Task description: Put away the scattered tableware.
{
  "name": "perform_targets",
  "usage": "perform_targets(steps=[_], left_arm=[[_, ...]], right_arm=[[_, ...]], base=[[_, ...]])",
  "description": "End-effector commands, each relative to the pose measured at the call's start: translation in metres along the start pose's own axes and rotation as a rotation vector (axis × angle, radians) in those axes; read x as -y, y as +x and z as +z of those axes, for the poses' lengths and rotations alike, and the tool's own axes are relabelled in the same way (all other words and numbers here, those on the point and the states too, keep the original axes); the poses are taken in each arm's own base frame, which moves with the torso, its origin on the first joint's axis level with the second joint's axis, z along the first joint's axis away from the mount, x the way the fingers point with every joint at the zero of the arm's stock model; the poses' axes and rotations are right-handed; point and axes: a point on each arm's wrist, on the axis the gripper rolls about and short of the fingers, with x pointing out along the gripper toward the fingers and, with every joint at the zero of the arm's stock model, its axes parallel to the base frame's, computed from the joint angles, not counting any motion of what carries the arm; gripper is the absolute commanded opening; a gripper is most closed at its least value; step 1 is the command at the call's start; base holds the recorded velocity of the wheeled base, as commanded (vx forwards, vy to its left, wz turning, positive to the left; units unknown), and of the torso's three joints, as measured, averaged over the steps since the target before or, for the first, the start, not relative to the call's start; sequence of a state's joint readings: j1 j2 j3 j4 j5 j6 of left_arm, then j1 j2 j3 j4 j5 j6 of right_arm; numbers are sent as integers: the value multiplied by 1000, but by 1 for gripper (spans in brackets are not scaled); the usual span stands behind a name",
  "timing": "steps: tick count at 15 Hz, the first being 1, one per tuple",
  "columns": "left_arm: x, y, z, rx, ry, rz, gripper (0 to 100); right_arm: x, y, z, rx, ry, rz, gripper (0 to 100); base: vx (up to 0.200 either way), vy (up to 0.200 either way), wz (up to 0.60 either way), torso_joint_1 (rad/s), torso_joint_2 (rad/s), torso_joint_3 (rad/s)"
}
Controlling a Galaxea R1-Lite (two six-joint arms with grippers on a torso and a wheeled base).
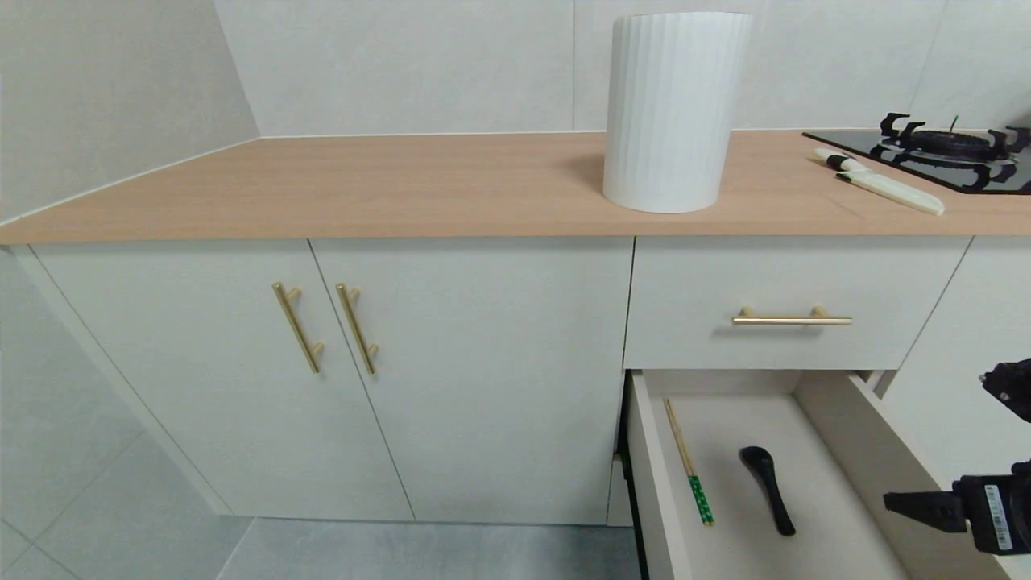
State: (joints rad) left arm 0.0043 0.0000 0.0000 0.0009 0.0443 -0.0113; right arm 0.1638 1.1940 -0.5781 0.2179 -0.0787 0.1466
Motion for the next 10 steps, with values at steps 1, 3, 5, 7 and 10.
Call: perform_targets(steps=[1,3,5,7,10], left_arm=[[0,0,0,-1,-1,1,100],[0,0,0,1,-1,1,100],[0,0,0,1,-1,1,100],[0,0,0,-1,-1,1,100],[0,0,0,1,-1,1,100]], right_arm=[[2,-19,-9,27,1,30,100],[4,-26,-17,-13,-4,31,100],[4,-27,-23,-61,-15,32,100],[4,-24,-29,-126,-48,63,100],[1,-5,-30,-258,-76,116,100]], base=[[-200,0,0,-7,7,2],[-200,0,0,0,0,5],[-100,0,0,-1,1,4],[0,0,0,0,0,0],[0,0,0,0,0,0]])
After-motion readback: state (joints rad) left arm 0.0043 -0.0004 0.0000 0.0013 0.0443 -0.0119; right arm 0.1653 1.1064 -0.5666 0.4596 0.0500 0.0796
